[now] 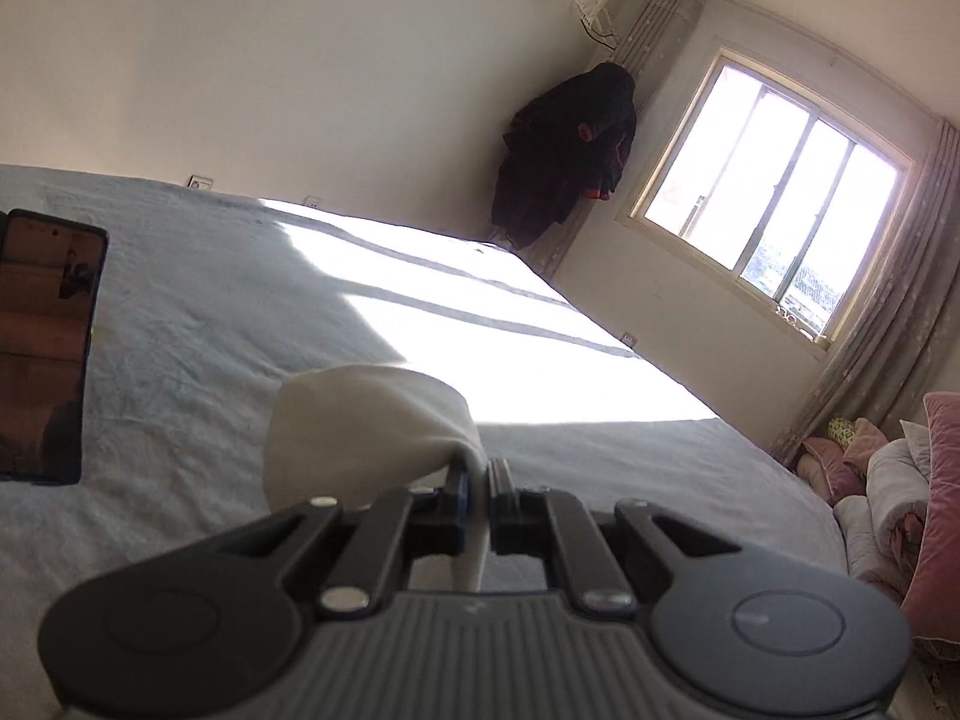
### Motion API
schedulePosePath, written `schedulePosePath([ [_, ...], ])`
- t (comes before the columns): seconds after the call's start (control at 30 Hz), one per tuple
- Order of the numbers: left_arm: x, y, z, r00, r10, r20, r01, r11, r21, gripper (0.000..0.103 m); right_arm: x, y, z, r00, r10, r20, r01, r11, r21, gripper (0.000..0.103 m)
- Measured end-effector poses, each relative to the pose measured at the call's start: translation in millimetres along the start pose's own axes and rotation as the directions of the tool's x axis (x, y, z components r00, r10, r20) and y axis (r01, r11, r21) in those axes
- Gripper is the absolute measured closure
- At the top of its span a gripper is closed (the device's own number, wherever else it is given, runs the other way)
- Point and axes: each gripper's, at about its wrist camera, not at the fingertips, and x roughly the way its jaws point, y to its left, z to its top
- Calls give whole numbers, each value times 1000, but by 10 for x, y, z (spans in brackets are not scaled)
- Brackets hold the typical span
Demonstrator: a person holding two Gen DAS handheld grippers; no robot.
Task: Fold clothes
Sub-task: 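Lift the cuff with the left gripper and lay it across the folded body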
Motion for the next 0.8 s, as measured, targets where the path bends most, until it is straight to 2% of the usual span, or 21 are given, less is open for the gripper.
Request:
schedulePosePath([
  [0.17, -4, -409, -66, 993, -118, -18, 118, 992, 42, 97, 1, -84, 62, 999, 30, 21, -32, 998, 60, 47],
  [0.3, -27, -757, -228, 977, -207, -56, 210, 975, 72, 97, 8, -187, 119, 997, 66, 37, -71, 989, 132, 47],
  [0.47, -28, -1131, -493, 949, -295, -114, 306, 947, 99, 97, 13, -346, 163, 995, 91, 51, -100, 973, 209, 47],
  [0.57, -24, -1364, -711, 926, -343, -161, 362, 925, 113, 97, -10, -418, 190, 993, 99, 64, -112, 965, 239, 47],
  [0.8, 24, -1663, -1164, 877, -397, -270, 438, 892, 109, 97, -73, -553, 255, 989, 120, 92, -141, 948, 286, 47],
])
